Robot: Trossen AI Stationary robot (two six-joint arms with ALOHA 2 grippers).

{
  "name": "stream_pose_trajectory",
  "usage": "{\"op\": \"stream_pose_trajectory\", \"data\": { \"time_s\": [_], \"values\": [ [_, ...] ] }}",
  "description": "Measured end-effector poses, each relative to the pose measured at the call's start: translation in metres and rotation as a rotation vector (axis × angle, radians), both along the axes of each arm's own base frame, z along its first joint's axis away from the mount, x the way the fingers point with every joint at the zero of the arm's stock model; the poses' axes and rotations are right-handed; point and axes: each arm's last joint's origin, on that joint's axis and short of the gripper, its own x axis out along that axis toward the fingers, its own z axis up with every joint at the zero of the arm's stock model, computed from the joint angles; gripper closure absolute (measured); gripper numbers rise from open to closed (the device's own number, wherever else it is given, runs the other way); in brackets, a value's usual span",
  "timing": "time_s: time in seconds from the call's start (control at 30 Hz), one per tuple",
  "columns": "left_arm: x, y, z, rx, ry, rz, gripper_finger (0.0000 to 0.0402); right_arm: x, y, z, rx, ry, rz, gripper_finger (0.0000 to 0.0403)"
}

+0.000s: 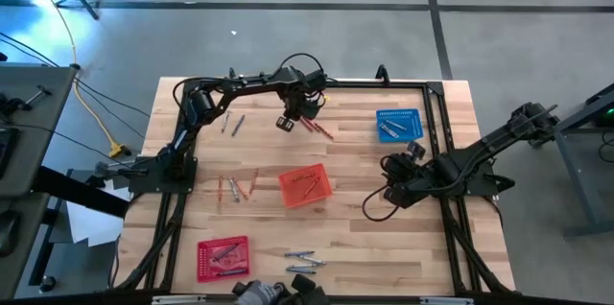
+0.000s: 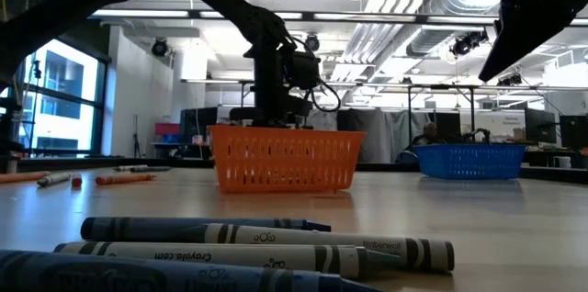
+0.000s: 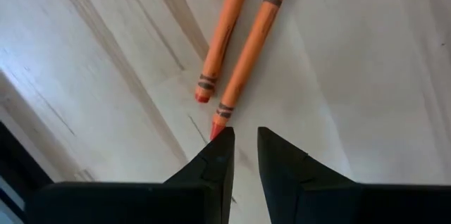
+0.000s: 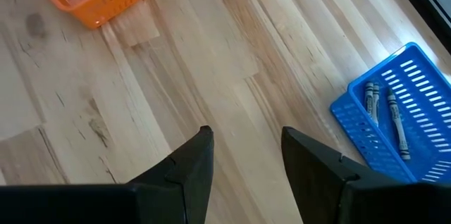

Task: Sort crayons
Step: Put the orange crayon into the orange bin

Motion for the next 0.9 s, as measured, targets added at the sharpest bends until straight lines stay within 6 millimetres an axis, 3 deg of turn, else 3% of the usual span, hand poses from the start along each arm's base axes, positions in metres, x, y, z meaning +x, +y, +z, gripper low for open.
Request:
{"op": "stream_pose_trajectory", "data": {
  "time_s": [0.2,0.43,0.53,0.7,0.9],
  "values": [
    [-0.001,-0.003,0.0,-0.019,0.006,0.157,0.0351,0.002,0.001,0.001,-0.007,-0.033,-0.002,0.0242],
    [-0.007,-0.022,0.001,-0.09,0.122,0.238,0.0351,0.009,0.002,0.003,-0.002,-0.073,0.042,0.0242],
    [-0.005,-0.036,0.002,-0.149,0.149,0.253,0.0351,0.011,0.0,0.003,-0.002,-0.076,0.032,0.0242],
    [-0.002,-0.063,0.017,-0.423,0.108,0.312,0.0351,0.013,-0.007,0.003,-0.003,-0.072,-0.004,0.0242],
    [-0.003,-0.118,0.049,-0.55,0.072,0.243,0.0351,0.022,-0.019,-0.014,0.014,-0.073,-0.001,0.0242]
  ]
}}
